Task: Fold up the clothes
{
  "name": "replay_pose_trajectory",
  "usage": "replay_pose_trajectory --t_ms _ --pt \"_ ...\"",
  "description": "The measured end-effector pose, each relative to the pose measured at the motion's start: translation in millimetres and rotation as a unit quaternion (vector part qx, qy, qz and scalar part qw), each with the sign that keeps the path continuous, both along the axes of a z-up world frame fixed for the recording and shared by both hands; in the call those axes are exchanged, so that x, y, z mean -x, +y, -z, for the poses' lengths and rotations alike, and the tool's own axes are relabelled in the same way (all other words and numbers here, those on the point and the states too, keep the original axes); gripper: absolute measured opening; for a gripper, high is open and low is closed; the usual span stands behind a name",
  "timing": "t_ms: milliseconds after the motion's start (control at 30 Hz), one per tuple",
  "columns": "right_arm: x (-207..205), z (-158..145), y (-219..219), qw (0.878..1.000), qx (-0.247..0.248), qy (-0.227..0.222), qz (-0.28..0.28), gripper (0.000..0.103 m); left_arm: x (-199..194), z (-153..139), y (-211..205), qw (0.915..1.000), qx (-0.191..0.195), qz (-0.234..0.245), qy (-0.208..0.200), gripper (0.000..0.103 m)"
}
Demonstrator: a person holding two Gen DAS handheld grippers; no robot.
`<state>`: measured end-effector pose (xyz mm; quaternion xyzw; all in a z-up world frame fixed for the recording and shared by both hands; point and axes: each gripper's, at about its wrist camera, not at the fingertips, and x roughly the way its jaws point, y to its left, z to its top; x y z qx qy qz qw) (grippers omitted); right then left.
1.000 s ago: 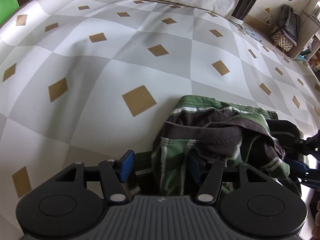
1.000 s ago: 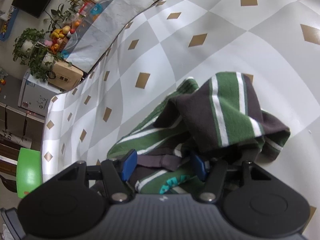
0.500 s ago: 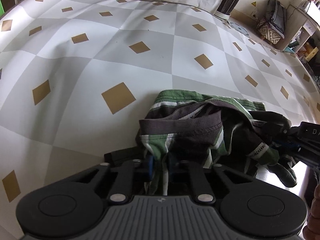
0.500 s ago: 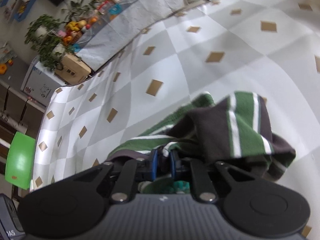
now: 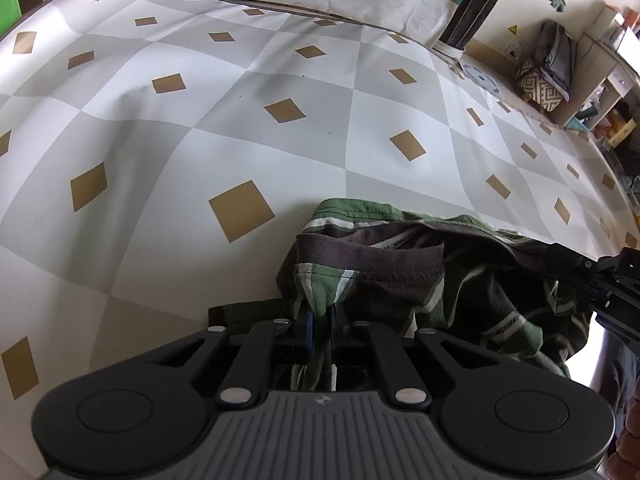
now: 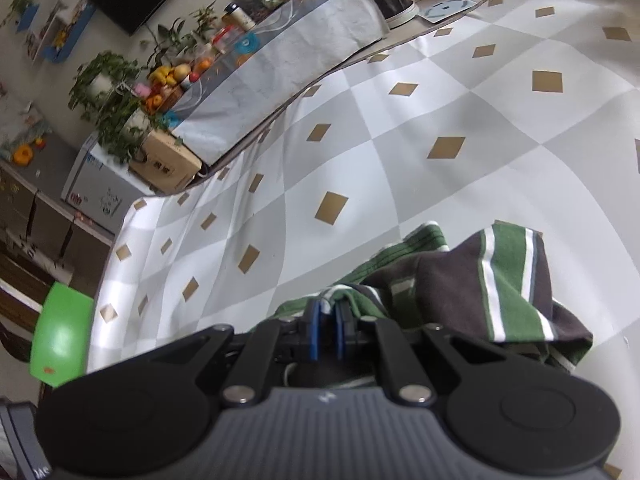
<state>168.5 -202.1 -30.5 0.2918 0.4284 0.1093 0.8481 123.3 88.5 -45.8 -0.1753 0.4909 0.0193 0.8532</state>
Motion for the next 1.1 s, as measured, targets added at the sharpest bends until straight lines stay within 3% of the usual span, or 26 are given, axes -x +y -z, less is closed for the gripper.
replay_pose_trajectory --t_ms 700,900,1000,1100 --pt "21.6 -59.6 -20.6 0.996 -0.001 -0.086 -0.004 0.007 11.0 -50.3 6.8 0.9975 -0.014 -0.017 -0.067 0.002" --pt "34.1 -70.4 -36.3 0.996 0.011 -0.084 0.010 0.007 11.5 -48.4 2.2 0.9986 -0.002 -0.007 -0.052 0.002" --pt "39.9 -75.7 -44.0 0.996 0.020 -0.081 0.017 0.007 11.1 -43.8 0.1 0.9991 -0.002 -0.002 -0.042 0.006" --pt "46.8 -81.7 -52.3 0.996 0.028 -0.084 0.018 0.007 10.8 -40.7 -9.2 0.9988 -0.012 0.023 -0.042 0.018"
